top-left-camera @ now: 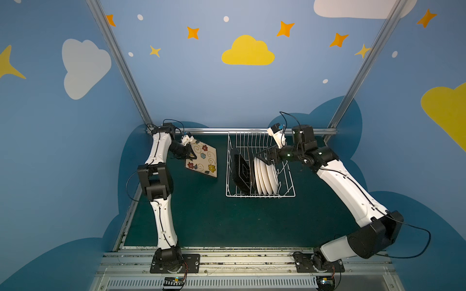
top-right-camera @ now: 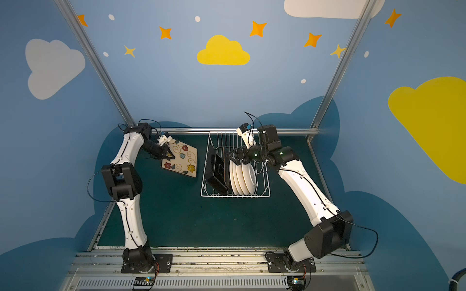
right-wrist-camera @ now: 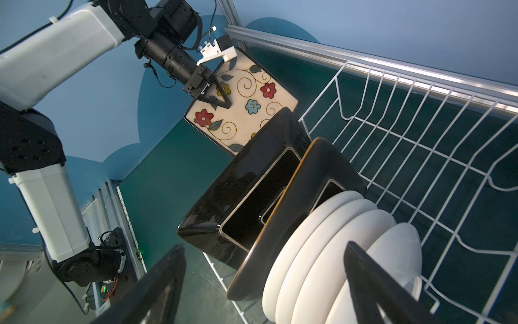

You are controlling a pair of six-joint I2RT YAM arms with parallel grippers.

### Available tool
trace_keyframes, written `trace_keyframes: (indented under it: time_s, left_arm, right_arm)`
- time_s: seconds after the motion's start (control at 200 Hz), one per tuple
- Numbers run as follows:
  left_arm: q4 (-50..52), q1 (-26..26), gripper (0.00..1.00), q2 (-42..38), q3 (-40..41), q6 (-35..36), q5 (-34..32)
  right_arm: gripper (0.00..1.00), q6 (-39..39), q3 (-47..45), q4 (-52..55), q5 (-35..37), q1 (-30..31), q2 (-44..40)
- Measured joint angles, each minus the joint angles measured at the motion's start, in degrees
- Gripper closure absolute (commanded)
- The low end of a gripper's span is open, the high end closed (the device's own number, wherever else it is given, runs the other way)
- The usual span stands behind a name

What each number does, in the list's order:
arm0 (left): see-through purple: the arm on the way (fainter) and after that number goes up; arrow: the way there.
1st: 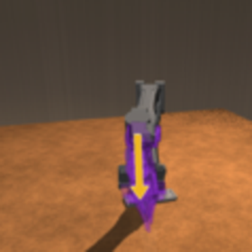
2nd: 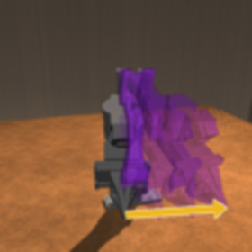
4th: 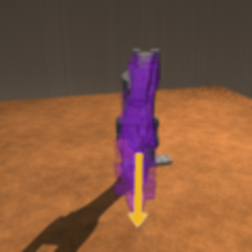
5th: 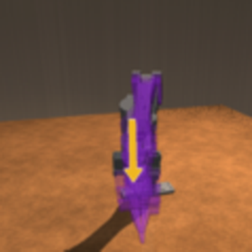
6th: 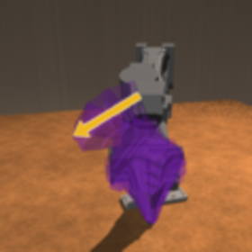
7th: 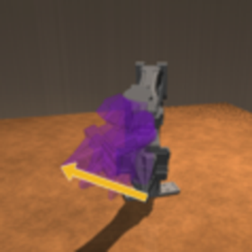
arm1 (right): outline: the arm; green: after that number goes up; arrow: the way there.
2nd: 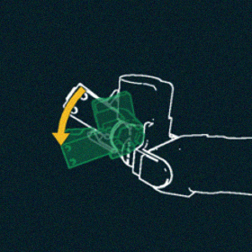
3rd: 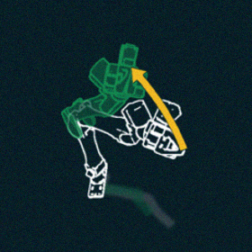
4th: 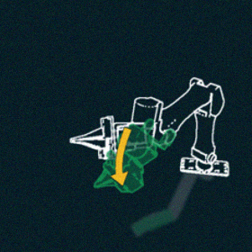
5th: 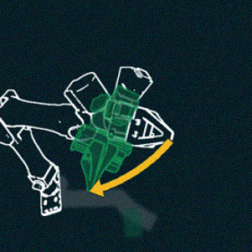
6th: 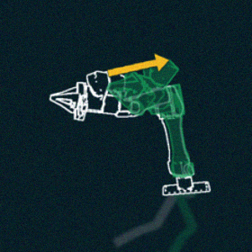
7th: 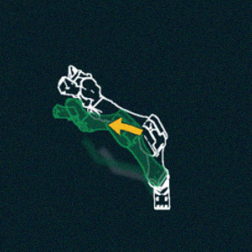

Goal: Unload the plates from the dish rack
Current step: Place a plate at the top-left of the table.

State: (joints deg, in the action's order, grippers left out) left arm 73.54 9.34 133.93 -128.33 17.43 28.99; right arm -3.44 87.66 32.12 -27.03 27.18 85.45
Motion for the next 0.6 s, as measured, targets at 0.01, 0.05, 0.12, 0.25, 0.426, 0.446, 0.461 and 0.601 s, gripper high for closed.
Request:
trace_keyframes:
  time_s: [0.01,0.05,0.12,0.25,0.426,0.446,0.461,0.601]
  left_arm:
    - [0.04,0.07,0.97,0.2,-0.09,0.07,0.04]
    - [0.15,0.35,0.97,1.01,-0.28,0.31,0.2]
    - [0.55,0.92,0.97,2.27,-0.9,0.66,0.61]
    - [1.14,2.08,0.97,3.67,-1.42,0.9,2.03]
    - [1.01,2.58,0.95,3.87,-1.42,0.85,2.36]
    - [0.98,2.6,0.94,3.89,-1.42,0.83,2.36]
    - [0.96,2.6,0.94,3.93,-1.42,0.81,2.36]
    - [1.01,2.62,0.85,4.37,-1.42,0.42,2.58]
  right_arm:
    - [0.12,-0.04,0.0,0.02,-0.02,0.04,0.04]
    - [0.12,-0.24,0.0,0.0,-0.04,0.17,0.22]
    - [0.12,-0.59,0.0,-0.07,-0.09,0.44,0.42]
    - [0.12,-1.07,0.0,-0.85,-0.33,0.44,0.42]
    - [0.12,-1.7,-0.02,-1.36,-0.46,0.44,0.42]
    - [0.12,-1.7,-0.02,-1.38,-0.44,0.44,0.42]
    - [0.12,-1.81,-0.02,-1.38,-0.44,0.44,0.42]
    - [0.12,-2.05,-0.15,-1.49,-0.44,0.48,0.42]
